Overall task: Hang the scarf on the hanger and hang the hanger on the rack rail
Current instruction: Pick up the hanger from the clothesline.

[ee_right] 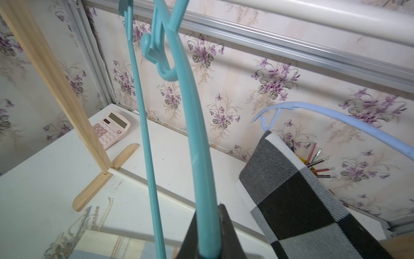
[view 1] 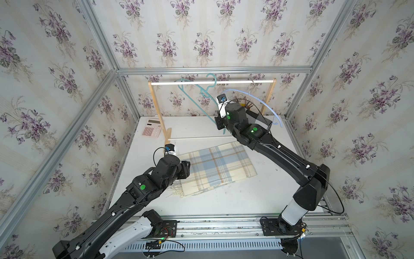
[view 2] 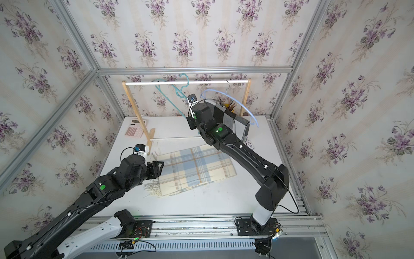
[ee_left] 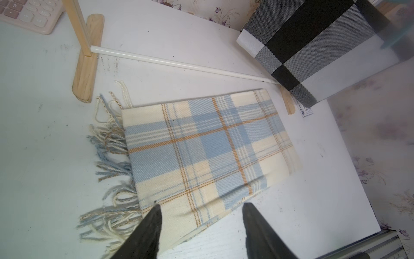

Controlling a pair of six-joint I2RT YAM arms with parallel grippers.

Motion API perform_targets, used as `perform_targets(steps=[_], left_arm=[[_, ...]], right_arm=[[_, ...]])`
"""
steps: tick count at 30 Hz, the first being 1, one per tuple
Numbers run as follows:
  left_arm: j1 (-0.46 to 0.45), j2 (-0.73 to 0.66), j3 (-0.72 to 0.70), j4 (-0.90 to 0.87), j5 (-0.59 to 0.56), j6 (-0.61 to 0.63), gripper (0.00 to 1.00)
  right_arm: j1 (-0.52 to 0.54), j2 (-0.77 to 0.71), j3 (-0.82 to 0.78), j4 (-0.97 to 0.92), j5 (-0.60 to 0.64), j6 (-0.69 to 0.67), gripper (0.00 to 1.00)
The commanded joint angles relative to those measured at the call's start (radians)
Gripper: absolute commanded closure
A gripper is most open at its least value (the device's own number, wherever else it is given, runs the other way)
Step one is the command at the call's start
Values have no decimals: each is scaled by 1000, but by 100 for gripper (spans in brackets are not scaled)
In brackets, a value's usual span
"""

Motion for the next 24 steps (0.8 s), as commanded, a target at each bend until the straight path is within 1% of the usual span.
perform_targets(steps=[1, 5, 10, 13, 19, 22, 24], left_arm=[[1, -15, 24, -30, -37, -15, 40], [2, -27, 72, -49, -39, -23, 40], [2, -32, 133, -64, -33, -42, 40], [1, -30, 163, -70, -37, -79, 39], [1, 0, 225, -72, -60, -221, 39], [-2, 51, 292, -104, -67, -298, 39], [-17, 113, 366, -158, -97, -353, 40]], right_arm=[[24, -50, -67, 69, 123, -54, 100], [72, -123, -171, 106, 201, -90, 100], [120, -222, -323, 143, 277, -84, 100], [169, -278, -437, 196, 371, -103, 100], [293, -349, -721, 485, 643, -226, 100], [335, -336, -803, 651, 752, -321, 100], [355, -304, -852, 764, 810, -391, 100]])
